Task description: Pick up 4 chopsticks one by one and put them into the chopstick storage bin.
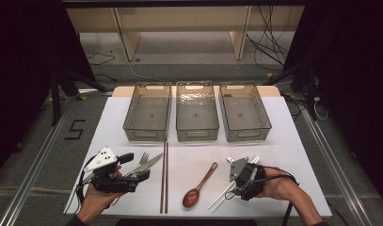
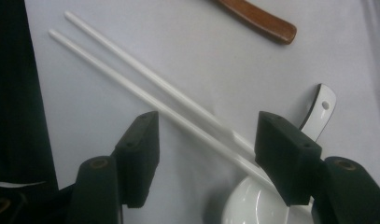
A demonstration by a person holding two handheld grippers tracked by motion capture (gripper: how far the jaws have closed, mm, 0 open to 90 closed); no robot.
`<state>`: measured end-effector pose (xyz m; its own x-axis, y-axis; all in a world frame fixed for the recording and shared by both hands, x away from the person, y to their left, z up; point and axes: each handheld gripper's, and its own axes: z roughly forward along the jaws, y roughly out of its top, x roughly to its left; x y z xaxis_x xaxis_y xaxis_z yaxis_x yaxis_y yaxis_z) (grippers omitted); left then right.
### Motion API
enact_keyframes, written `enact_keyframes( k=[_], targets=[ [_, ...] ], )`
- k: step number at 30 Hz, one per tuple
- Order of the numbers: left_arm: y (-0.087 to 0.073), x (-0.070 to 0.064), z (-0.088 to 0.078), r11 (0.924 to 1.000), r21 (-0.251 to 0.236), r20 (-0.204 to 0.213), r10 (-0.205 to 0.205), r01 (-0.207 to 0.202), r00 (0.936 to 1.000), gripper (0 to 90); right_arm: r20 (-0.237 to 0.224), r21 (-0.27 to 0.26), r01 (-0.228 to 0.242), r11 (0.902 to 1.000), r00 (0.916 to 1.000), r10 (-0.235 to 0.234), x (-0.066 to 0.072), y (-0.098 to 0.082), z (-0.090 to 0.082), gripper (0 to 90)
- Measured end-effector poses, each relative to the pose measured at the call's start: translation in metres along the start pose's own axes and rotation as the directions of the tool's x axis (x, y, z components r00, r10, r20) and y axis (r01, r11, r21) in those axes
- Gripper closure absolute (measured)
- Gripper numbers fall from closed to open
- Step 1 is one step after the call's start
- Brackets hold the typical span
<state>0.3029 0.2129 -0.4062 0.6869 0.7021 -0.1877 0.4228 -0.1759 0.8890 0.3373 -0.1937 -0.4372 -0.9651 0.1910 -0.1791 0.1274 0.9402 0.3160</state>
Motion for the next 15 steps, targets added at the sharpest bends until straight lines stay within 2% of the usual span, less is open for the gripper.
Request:
enact_keyframes(
  k=[15],
  targets=[
    [-0.0003,-0.0004,0.0005,1.0000,0.004,0.001,0.006,-0.006,1.0000,10.9,-0.008,0.070,0.091,0.9934,0.9958,-0.091,-0.0015,-0.0022,0.0091,53.2]
  ],
)
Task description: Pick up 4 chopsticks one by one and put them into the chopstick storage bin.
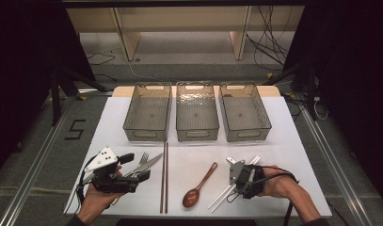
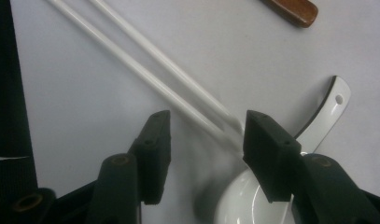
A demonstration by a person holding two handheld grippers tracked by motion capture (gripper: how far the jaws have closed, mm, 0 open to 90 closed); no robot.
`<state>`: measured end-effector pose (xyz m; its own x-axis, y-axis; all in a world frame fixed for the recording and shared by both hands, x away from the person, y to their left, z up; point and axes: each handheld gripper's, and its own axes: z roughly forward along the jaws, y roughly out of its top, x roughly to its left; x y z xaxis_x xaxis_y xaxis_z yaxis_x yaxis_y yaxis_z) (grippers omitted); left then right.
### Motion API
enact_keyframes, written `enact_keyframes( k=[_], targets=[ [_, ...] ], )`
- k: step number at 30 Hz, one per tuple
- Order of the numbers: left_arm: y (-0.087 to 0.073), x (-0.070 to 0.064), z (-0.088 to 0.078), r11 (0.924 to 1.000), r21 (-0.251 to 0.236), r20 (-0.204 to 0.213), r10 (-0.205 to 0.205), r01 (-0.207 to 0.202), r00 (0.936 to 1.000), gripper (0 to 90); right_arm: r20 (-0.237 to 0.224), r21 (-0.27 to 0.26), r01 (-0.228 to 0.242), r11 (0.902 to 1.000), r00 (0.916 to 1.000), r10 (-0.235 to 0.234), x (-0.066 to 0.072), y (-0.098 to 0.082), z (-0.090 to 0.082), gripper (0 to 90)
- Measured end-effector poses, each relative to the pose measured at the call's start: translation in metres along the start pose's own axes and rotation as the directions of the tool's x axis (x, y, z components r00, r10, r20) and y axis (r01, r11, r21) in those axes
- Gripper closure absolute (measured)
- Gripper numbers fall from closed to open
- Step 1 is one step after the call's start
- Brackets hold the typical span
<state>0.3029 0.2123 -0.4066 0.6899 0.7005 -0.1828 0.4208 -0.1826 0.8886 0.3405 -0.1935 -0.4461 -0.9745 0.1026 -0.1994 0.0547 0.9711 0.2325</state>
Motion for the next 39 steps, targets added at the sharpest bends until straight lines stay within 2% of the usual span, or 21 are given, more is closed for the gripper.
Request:
enact_keyframes(
  k=[5,7,11,13,15,17,23,27,29,31,33,39],
  targets=[
    [0.0000,0.0000,-0.0001,1.0000,-0.001,-0.001,0.001,-0.001,1.0000,11.0,0.009,0.012,0.034,0.9994,0.9994,-0.034,0.0003,0.0010,0.0025,56.1],
    [0.0000,0.0000,0.0000,1.0000,-0.001,-0.001,0.002,-0.002,1.0000,11.0,0.019,0.034,0.060,0.9976,0.9980,-0.061,0.0011,0.0022,0.0039,57.5],
    [0.0001,0.0001,-0.0001,1.0000,-0.001,-0.001,0.002,-0.002,1.0000,11.0,0.016,0.046,0.077,0.9960,0.9968,-0.078,0.0015,0.0024,0.0039,60.3],
    [0.0000,0.0001,0.0000,1.0000,0.000,0.001,0.002,-0.002,1.0000,11.1,0.029,0.054,0.105,0.9930,0.9938,-0.107,0.0023,0.0025,0.0041,62.2],
    [0.0001,-0.0001,-0.0001,1.0000,-0.001,0.001,0.002,-0.002,1.0000,11.1,0.024,0.062,0.113,0.9917,0.9931,-0.114,0.0029,0.0026,0.0040,63.3],
    [0.0001,-0.0002,-0.0001,1.0000,-0.003,0.000,0.002,-0.002,1.0000,11.2,0.027,0.077,0.143,0.9867,0.9889,-0.146,0.0044,0.0032,0.0043,64.7],
    [0.0001,-0.0002,0.0001,1.0000,-0.002,0.001,0.002,-0.002,1.0000,11.2,0.027,0.093,0.176,0.9799,0.9834,-0.180,0.0047,0.0040,0.0042,68.9],
    [0.0002,-0.0001,-0.0001,1.0000,-0.002,0.001,0.001,-0.001,1.0000,11.3,0.029,0.094,0.230,0.9686,0.9718,-0.234,0.0062,0.0048,0.0043,73.0],
    [0.0002,0.0001,-0.0001,1.0000,-0.001,0.001,0.000,0.000,1.0000,11.2,0.027,0.094,0.236,0.9672,0.9705,-0.239,0.0067,0.0048,0.0041,73.5],
    [0.0002,0.0001,0.0000,1.0000,-0.001,0.002,0.000,0.000,1.0000,11.2,0.027,0.096,0.263,0.9602,0.9635,-0.266,0.0071,0.0050,0.0038,75.5],
    [0.0002,-0.0001,0.0001,1.0000,-0.001,0.002,-0.001,0.001,1.0000,11.2,0.028,0.095,0.270,0.9583,0.9615,-0.273,0.0072,0.0051,0.0036,76.4],
    [0.0002,0.0003,0.0000,1.0000,0.000,0.003,-0.004,0.004,1.0000,11.2,0.030,0.091,0.312,0.9457,0.9483,-0.316,0.0082,0.0056,0.0041,79.8]
  ],
)
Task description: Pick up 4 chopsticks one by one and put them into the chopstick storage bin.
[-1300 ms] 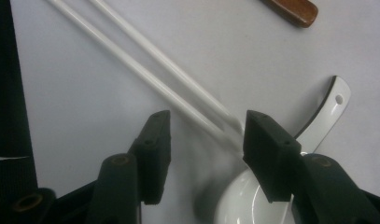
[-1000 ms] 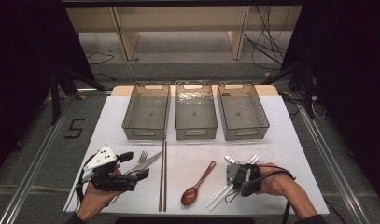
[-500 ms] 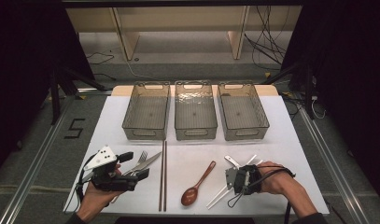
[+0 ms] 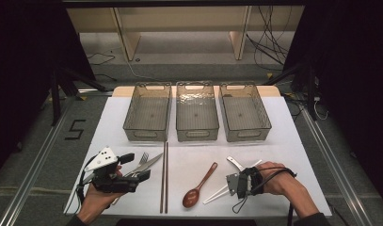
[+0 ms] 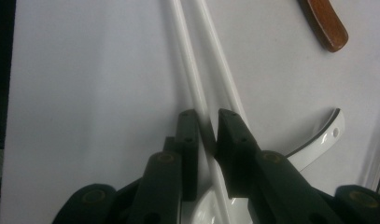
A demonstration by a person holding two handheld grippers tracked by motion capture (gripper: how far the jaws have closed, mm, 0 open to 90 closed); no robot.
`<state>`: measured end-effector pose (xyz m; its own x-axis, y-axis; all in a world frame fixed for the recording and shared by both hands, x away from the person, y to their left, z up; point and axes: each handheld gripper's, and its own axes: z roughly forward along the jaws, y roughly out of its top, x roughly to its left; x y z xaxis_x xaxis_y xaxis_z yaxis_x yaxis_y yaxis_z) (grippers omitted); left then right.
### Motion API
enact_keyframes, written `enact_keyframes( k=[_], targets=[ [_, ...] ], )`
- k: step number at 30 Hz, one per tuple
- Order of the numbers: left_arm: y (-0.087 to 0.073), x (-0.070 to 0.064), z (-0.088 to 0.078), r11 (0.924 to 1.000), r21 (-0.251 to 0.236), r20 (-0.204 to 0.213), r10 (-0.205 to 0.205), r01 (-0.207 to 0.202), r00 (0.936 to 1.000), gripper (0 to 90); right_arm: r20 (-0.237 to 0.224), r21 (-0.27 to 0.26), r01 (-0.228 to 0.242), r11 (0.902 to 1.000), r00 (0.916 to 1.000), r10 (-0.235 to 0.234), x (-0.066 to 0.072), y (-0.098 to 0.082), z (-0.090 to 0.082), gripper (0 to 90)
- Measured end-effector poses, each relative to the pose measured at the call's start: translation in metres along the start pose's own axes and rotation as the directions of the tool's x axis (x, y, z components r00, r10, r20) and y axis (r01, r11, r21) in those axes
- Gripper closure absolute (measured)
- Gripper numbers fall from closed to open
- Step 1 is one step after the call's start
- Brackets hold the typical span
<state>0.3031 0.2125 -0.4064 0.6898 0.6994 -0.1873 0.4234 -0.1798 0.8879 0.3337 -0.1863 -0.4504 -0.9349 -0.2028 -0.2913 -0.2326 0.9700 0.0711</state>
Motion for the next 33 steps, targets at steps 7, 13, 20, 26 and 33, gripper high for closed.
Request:
enact_keyframes(
  k=[7,13,20,26,33],
  targets=[
    [0.000,0.000,0.000,1.0000,-0.001,0.001,-0.001,0.001,1.0000,11.2,0.004,0.013,0.058,0.9982,0.9983,-0.058,0.000,0.001,0.001,84.2],
    [0.000,0.000,0.000,1.0000,0.000,0.002,-0.002,0.002,1.0000,11.3,0.004,0.008,0.091,0.9958,0.9959,-0.091,0.000,0.001,0.000,85.0],
    [0.000,0.000,0.000,1.0000,-0.003,0.000,-0.006,0.006,1.0000,11.2,0.008,-0.001,0.106,0.9944,0.9944,-0.106,0.000,0.001,-0.002,85.3],
    [0.000,0.000,0.000,1.0000,-0.004,-0.001,-0.005,0.005,1.0000,11.3,0.016,-0.005,0.089,0.9960,0.9959,-0.089,-0.001,-0.002,-0.005,85.4],
    [0.000,0.001,-0.001,1.0000,-0.008,-0.002,-0.006,0.006,1.0000,11.3,0.026,-0.042,0.044,0.9981,0.9987,-0.043,0.000,-0.006,-0.013,85.5]
  ],
)
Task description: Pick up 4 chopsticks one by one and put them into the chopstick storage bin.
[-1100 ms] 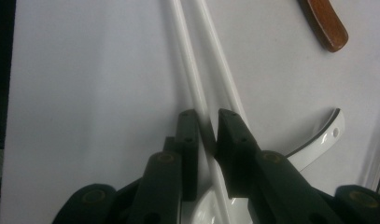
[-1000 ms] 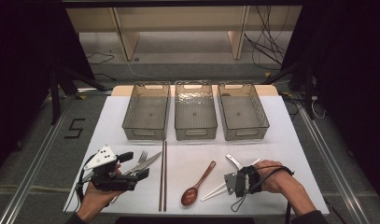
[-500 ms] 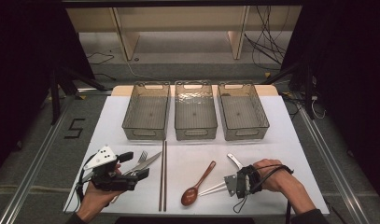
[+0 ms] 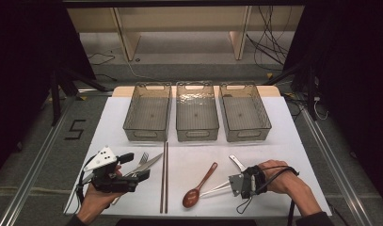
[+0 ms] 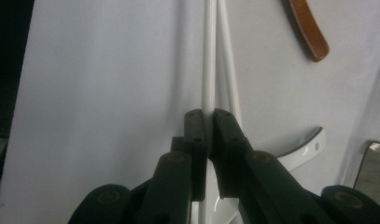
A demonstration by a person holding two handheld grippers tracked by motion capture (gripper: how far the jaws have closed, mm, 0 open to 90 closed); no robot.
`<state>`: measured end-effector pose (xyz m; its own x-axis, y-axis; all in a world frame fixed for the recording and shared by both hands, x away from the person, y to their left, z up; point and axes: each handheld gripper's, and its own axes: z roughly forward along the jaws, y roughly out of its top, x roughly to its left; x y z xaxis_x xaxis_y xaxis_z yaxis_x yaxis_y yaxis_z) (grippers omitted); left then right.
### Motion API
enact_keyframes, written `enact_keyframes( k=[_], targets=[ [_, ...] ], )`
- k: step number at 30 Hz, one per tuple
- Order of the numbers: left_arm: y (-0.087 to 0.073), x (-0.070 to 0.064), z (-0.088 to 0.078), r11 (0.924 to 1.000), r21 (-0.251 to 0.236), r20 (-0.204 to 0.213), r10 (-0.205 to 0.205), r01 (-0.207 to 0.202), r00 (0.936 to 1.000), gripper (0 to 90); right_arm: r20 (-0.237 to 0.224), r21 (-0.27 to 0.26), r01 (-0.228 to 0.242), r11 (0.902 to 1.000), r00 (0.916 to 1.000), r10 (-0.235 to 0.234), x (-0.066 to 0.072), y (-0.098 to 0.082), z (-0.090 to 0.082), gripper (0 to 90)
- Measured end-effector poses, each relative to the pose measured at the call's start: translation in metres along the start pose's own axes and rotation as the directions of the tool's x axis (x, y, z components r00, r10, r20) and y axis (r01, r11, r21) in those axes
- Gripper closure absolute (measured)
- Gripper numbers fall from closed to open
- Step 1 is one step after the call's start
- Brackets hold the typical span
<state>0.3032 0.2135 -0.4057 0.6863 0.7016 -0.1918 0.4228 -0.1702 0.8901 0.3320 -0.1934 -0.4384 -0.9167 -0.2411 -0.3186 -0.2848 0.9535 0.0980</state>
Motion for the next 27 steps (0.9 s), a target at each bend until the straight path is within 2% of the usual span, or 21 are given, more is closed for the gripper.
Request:
enact_keyframes(
  k=[2,4,10,14,18,20,22,24,26,27],
  targets=[
    [0.000,0.000,0.000,1.0000,0.000,-0.001,0.000,0.000,1.0000,11.2,0.011,-0.017,-0.014,0.9998,0.9998,0.014,-0.002,-0.001,-0.004,85.5],
    [0.000,0.000,0.000,1.0000,-0.001,-0.001,0.000,0.000,1.0000,11.3,0.024,-0.042,-0.046,0.9981,0.9986,0.047,-0.004,-0.003,-0.007,85.5],
    [0.000,0.000,0.001,1.0000,0.008,0.001,0.001,-0.001,1.0000,11.2,0.041,-0.065,-0.082,0.9945,0.9955,0.085,-0.007,-0.001,-0.011,85.5],
    [0.002,-0.002,0.005,0.9993,0.036,0.019,0.010,-0.011,0.9998,11.2,0.058,-0.072,-0.097,0.9927,0.9932,0.101,-0.009,0.005,-0.016,85.5],
    [0.007,-0.008,0.013,0.9962,0.079,0.053,0.032,-0.037,0.9981,11.3,0.059,-0.089,-0.120,0.9888,0.9903,0.125,-0.012,0.014,-0.021,85.5],
    [0.010,-0.013,0.020,0.9922,0.106,0.063,0.060,-0.066,0.9962,11.3,0.056,-0.104,-0.129,0.9862,0.9893,0.135,-0.014,0.019,-0.022,85.4],
    [0.014,-0.020,0.028,0.9849,0.139,0.082,0.092,-0.103,0.9923,11.9,0.049,-0.110,-0.137,0.9844,0.9885,0.143,-0.015,0.024,-0.022,85.4],
    [0.017,-0.028,0.036,0.9773,0.159,0.108,0.124,-0.140,0.9864,13.1,0.039,-0.114,-0.149,0.9823,0.9873,0.154,-0.016,0.029,-0.022,85.4],
    [0.021,-0.035,0.045,0.9662,0.183,0.134,0.159,-0.182,0.9781,15.5,0.031,-0.107,-0.148,0.9832,0.9879,0.152,-0.016,0.034,-0.022,85.4],
    [0.022,-0.038,0.050,0.9628,0.195,0.155,0.158,-0.187,0.9752,15.5,0.027,-0.103,-0.147,0.9838,0.9883,0.150,-0.016,0.036,-0.022,85.4]
  ],
)
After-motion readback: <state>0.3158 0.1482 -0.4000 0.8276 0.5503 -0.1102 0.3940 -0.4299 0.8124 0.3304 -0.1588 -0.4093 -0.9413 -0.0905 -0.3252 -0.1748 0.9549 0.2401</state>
